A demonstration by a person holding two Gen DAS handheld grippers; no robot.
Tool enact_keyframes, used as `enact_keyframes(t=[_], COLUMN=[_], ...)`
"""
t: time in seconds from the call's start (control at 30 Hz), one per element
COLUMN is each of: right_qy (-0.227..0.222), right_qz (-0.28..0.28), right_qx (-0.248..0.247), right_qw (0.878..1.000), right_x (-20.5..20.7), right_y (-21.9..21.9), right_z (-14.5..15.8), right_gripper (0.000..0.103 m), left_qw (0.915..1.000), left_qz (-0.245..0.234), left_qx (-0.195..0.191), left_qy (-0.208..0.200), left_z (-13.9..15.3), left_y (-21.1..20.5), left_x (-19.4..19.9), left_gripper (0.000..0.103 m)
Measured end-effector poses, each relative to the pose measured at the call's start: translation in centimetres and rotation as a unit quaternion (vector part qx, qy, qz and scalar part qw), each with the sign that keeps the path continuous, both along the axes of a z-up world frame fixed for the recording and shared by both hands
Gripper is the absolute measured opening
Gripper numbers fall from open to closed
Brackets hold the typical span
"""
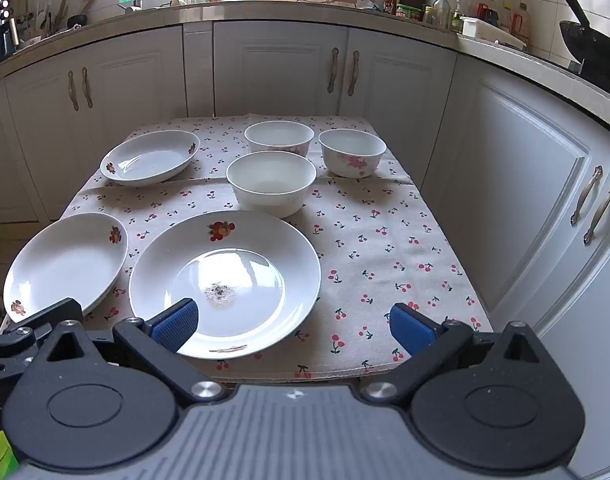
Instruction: Organize plates and bowls
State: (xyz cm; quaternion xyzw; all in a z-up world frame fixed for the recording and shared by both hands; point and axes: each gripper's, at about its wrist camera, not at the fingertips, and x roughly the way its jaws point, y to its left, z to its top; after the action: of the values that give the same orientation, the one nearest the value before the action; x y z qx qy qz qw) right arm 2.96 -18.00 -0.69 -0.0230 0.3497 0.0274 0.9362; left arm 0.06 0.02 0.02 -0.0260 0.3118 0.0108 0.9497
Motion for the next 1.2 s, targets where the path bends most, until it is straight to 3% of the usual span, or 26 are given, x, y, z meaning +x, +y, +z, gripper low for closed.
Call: enact_keyframes(t=[0.37,1.2], right_qy=[-0.001,-0.008], right_qz=[-0.001,-0.002], right_qx=[0.001,0.0], right_qw=[1.0,1.0], right_x=[0.0,-0.3], right_y=[-0.2,-0.1], right_z=[0.1,0.2], right_gripper=[0.103,0.103], left_qw=[0.9999,0.9999], left_qz=[0.0,-0.001], left_qx=[0.01,0.001], left_qy=[-0.013,-0.01], left_z=[0.4,0.4], left_y=[-1.5,0.0], left_x=[-1.1,-0.4], left_gripper=[0.102,0.102])
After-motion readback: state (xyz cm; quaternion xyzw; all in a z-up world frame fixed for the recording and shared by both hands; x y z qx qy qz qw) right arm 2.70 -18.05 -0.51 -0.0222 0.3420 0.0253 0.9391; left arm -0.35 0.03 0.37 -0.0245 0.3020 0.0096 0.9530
